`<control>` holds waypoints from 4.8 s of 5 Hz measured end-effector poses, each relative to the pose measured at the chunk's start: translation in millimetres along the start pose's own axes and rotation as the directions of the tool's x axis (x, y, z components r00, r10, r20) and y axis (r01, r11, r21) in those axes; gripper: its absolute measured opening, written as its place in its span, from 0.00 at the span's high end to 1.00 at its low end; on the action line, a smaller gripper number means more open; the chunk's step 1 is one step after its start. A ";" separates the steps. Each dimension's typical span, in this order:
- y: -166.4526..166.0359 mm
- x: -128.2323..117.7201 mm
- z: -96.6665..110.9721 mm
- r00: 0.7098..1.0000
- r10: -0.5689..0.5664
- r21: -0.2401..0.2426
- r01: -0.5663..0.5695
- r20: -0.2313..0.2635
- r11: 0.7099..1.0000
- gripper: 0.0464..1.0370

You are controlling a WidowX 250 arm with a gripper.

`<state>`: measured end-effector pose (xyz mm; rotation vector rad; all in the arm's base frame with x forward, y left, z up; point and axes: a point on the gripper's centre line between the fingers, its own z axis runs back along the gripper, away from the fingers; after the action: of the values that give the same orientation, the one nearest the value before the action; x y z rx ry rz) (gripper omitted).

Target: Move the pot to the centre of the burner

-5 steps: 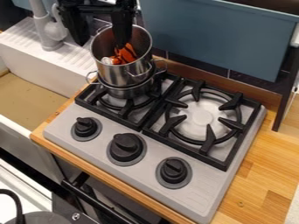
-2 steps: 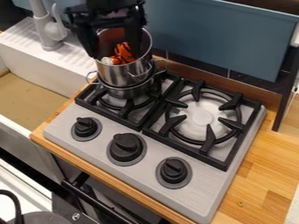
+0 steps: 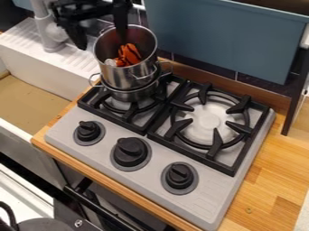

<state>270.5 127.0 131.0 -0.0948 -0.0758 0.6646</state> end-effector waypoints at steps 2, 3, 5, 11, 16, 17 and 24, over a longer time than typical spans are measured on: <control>10.5 13.5 -0.4 0.995 0.069 -0.025 -0.068 0.065 0.997 0.04; 14.7 16.3 -8.4 0.996 0.084 -0.045 -0.082 0.030 0.996 0.04; 19.8 19.3 -13.1 0.997 0.055 -0.056 -0.053 0.045 0.997 0.04; 19.7 13.7 -51.5 0.988 0.121 -0.010 -0.120 0.100 0.993 0.04; 11.8 15.6 -58.3 0.984 0.122 -0.010 -0.122 0.132 0.992 0.98; 9.1 15.0 -48.8 0.981 0.173 0.006 -0.174 0.093 0.985 0.99; -26.7 -90.2 -28.3 0.960 -0.239 0.029 0.246 -0.149 0.969 0.99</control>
<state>218.9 48.4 102.3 -0.0858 0.0671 0.4119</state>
